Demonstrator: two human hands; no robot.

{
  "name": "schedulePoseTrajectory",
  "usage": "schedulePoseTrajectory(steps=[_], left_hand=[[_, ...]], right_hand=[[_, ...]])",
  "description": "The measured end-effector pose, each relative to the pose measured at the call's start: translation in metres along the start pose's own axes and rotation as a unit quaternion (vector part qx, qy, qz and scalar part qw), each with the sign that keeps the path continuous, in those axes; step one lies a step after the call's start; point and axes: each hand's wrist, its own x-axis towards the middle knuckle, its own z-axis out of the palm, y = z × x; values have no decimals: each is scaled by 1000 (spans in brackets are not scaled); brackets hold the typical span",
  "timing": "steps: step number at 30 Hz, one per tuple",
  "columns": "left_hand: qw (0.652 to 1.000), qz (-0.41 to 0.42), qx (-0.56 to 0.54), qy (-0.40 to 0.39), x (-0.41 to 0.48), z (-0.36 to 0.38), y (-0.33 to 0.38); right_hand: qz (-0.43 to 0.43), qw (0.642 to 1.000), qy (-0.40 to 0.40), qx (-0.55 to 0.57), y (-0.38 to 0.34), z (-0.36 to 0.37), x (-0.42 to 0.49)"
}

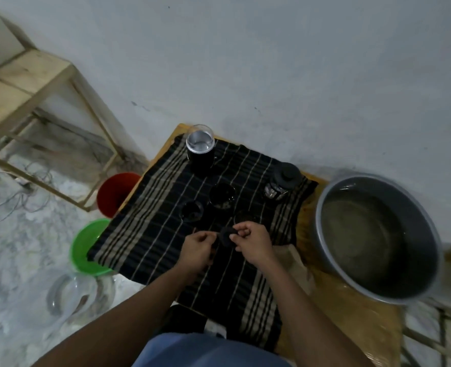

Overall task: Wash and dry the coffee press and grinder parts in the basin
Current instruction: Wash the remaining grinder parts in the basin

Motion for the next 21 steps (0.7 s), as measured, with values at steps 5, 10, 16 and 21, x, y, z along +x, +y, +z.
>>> schedulePoseTrajectory(steps=[5,10,16,21], left_hand=[[996,1,84,-22,21,-13,-9],[986,33,164,-21,28,-22,-9],[964,102,246,23,20,-28,-2],[903,316,278,85,1,-42,36]], right_hand=[[36,999,11,20,1,22,7],[58,998,15,0,0,29,11],[43,997,64,-30,-4,24,10],[-10,991,135,11,-28,6,19]])
